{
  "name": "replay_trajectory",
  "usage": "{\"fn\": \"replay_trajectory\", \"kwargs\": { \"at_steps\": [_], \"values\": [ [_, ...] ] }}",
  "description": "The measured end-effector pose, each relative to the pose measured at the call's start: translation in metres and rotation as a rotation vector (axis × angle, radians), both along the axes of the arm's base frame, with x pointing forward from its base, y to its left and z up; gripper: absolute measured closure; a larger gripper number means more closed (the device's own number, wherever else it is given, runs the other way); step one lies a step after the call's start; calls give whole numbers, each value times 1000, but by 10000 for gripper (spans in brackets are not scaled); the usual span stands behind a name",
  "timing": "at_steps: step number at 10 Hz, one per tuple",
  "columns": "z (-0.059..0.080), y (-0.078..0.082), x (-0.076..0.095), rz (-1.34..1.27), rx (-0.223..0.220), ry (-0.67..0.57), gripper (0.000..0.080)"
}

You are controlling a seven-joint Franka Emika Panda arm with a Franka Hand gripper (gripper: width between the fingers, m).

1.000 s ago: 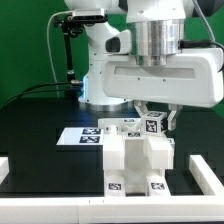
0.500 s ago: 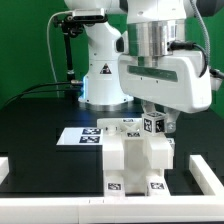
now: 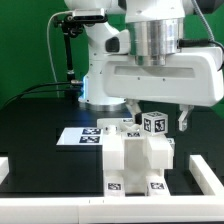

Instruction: Assemble chair

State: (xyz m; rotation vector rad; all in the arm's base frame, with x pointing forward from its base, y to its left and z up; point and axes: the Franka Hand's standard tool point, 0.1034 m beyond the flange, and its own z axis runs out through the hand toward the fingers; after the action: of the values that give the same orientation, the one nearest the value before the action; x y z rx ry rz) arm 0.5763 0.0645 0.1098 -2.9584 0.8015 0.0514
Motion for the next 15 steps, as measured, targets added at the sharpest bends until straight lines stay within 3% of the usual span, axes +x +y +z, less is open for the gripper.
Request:
{"fn": "replay_trajectory", "kwargs": {
  "at_steps": [4,7,9,10,11,12,13,14,15],
  "values": [
    [4,-9,-5,304,-4,-52,150],
    [6,-8,8,732,-36,-122,150],
    [4,-8,6,697,-37,-122,150],
    [4,-8,6,698,-37,-122,264],
    [4,-8,6,679,-36,-121,264],
    [4,-8,6,567,-32,-114,443],
    [4,-8,6,508,-31,-110,443],
    [4,-7,6,443,-29,-106,516],
    [4,-7,6,375,-27,-101,516]
  ]
}}
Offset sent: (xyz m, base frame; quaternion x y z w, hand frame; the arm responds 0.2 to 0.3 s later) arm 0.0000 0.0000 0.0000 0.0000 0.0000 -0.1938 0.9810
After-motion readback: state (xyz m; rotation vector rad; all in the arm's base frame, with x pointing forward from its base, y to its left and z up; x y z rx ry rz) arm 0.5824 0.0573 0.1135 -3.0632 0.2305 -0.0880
